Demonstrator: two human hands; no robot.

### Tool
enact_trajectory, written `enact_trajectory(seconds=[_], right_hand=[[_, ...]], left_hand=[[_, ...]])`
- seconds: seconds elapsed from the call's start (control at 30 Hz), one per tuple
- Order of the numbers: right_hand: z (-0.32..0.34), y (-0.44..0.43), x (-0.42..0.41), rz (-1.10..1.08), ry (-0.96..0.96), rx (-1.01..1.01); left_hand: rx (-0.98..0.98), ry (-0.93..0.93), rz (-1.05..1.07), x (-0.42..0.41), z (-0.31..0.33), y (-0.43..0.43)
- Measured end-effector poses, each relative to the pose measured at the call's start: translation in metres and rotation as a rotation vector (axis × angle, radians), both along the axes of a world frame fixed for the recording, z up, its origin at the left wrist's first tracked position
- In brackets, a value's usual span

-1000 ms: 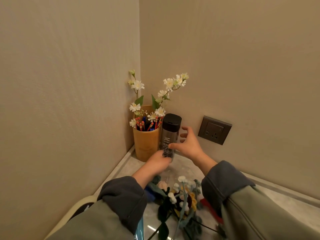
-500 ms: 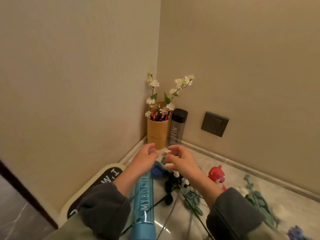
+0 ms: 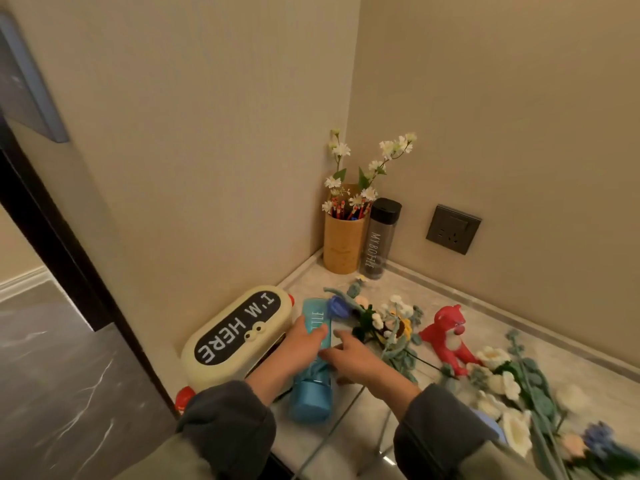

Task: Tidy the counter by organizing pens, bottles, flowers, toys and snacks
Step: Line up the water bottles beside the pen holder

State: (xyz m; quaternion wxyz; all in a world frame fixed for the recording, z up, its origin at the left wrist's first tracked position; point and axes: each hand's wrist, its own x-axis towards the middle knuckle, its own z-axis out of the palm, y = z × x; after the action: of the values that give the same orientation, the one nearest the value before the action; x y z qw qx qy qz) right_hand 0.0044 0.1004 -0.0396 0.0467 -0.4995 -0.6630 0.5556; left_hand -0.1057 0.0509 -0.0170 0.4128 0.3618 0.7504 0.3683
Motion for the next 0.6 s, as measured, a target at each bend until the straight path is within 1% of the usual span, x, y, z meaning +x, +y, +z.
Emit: enact_trajectory(seconds=[0.07, 0.2, 0.27, 0.37, 0.4, 0.47, 0.6], right_hand=[[-0.002, -0.007, 0.001, 0.029, 0.016, -0.028], [0.01, -0.009, 0.009, -0.034, 0.157, -0.086], [0.024, -0.005, 0.014, -0.073, 0.247, -0.124], [0.048, 0.005, 0.022, -0.154, 0.359, -0.115], [0.056, 0.01, 0.025, -0.189, 0.391, -0.108], [0.071, 0.019, 0.035, -0.225, 0.425, -0.104], [0.098, 0.035, 0.065, -0.162, 0.428, -0.155]], left_hand=[[0.003, -0.027, 0.021, 0.002, 0.004, -0.002], [0.006, -0.16, 0.015, 0.0, 0.021, -0.002], [0.028, -0.15, -0.003, 0.0, 0.033, 0.002], [0.153, -0.091, 0.012, 0.003, 0.046, 0.016], [0.181, -0.097, 0.018, 0.004, 0.05, 0.022], [0.193, -0.156, 0.019, 0.006, 0.057, 0.033], [0.137, -0.279, -0.018, 0.015, 0.068, 0.051]])
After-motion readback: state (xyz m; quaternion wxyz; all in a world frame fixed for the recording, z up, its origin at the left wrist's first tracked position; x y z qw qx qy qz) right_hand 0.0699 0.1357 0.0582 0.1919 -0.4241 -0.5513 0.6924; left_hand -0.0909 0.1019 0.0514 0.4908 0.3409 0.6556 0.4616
